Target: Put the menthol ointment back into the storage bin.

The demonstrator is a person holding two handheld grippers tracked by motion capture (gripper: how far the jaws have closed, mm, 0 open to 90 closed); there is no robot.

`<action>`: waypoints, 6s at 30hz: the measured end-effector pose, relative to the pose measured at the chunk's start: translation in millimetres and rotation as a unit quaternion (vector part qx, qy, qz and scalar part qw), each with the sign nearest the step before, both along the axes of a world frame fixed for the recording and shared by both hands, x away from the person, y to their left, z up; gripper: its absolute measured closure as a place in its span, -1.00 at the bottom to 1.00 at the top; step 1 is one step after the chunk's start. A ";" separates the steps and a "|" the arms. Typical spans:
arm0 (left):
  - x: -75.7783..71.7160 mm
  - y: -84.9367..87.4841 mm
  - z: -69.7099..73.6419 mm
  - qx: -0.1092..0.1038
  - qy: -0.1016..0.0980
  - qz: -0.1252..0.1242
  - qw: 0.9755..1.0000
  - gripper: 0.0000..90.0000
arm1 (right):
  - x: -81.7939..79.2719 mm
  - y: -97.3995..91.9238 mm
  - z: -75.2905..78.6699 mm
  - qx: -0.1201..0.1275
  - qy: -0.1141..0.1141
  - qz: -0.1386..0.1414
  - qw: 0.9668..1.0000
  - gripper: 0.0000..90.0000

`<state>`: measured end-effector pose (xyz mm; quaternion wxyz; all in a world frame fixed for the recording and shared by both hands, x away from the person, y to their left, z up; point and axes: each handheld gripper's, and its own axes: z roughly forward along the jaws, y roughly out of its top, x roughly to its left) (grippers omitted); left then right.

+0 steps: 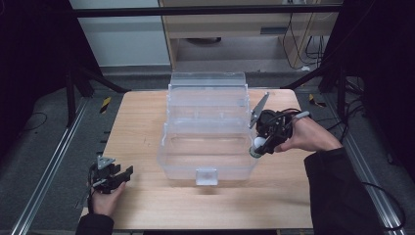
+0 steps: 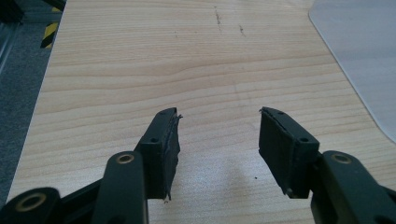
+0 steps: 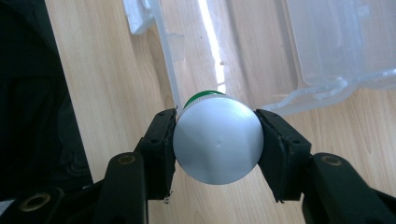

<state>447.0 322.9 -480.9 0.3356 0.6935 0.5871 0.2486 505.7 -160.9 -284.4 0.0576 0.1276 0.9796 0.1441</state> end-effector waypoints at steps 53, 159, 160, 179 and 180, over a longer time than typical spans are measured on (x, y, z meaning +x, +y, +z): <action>0.2 1.3 -0.6 0.004 -0.001 -0.001 1.000 0.06 | 33.1 28.8 -84.3 -0.015 0.028 0.000 1.000 0.12; -0.8 0.2 0.1 0.000 -0.001 -0.009 1.000 0.18 | -35.6 -76.0 -102.0 0.263 -0.152 -0.247 0.920 -0.47; -0.7 0.0 0.1 -0.001 -0.001 -0.009 1.000 0.19 | -37.1 -79.0 -105.0 0.267 -0.150 -0.251 0.918 -0.49; -2.3 -0.4 0.8 0.004 -0.015 -0.014 1.000 0.12 | -44.7 -128.5 -175.4 0.294 -0.176 -0.389 0.855 -0.65; -2.3 -0.4 0.8 0.005 -0.016 -0.014 1.000 0.11 | -45.1 -132.8 -180.1 0.294 -0.172 -0.396 0.853 -0.65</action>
